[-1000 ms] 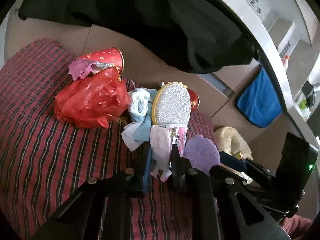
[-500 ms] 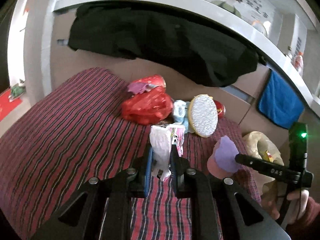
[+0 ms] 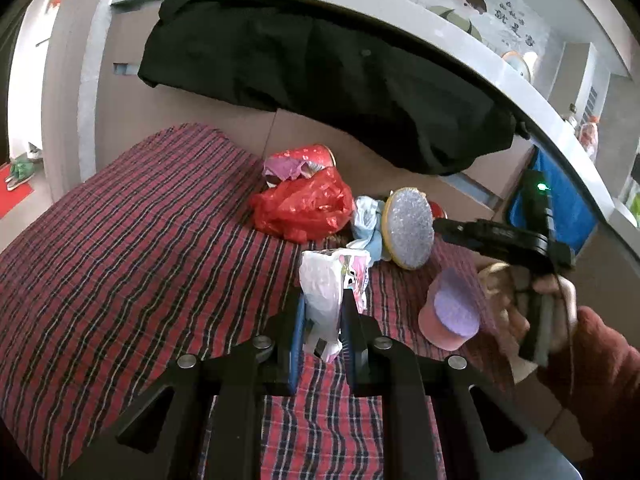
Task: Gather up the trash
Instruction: 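Grasp the silver glitter disc with the right tool while the left tool holds the tissue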
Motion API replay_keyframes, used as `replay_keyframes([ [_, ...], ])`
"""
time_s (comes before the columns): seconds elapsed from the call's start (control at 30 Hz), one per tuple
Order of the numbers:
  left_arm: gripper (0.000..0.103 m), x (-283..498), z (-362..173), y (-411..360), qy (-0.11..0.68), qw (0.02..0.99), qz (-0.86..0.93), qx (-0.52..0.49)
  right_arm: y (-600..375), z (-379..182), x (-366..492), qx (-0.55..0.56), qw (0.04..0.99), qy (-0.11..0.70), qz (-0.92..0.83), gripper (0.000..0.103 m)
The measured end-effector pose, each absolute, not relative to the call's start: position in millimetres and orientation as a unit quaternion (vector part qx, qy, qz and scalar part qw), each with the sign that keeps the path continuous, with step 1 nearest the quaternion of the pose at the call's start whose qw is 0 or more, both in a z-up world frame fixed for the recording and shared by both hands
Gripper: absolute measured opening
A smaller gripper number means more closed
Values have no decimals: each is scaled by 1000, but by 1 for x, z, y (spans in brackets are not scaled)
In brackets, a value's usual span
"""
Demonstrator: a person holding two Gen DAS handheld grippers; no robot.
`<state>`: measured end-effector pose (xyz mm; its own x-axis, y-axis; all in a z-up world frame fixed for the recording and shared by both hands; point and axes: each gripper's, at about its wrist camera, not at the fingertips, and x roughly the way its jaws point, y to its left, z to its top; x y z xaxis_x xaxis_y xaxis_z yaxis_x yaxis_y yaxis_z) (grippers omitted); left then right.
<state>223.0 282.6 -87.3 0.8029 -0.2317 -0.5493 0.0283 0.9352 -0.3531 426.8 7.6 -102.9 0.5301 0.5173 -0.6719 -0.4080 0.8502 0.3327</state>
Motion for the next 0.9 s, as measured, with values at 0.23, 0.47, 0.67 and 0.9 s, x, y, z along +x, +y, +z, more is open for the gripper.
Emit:
replay_keyframes([
  [0.23,18,230,-87,285,307,934,-71,-168,-4,-136,466,135,841,441,281,44],
  [0.47,18,228,-85,282,308,935,-71,-163,14,-113,425,127,831,411,354,11],
  [0.67,18,224,-85,280,308,934,-70,-166,50,-76,373,72,827,373,415,11],
  [0.9,18,224,-86,280,306,933,-70,-173,82,-79,366,-78,878,364,302,37],
])
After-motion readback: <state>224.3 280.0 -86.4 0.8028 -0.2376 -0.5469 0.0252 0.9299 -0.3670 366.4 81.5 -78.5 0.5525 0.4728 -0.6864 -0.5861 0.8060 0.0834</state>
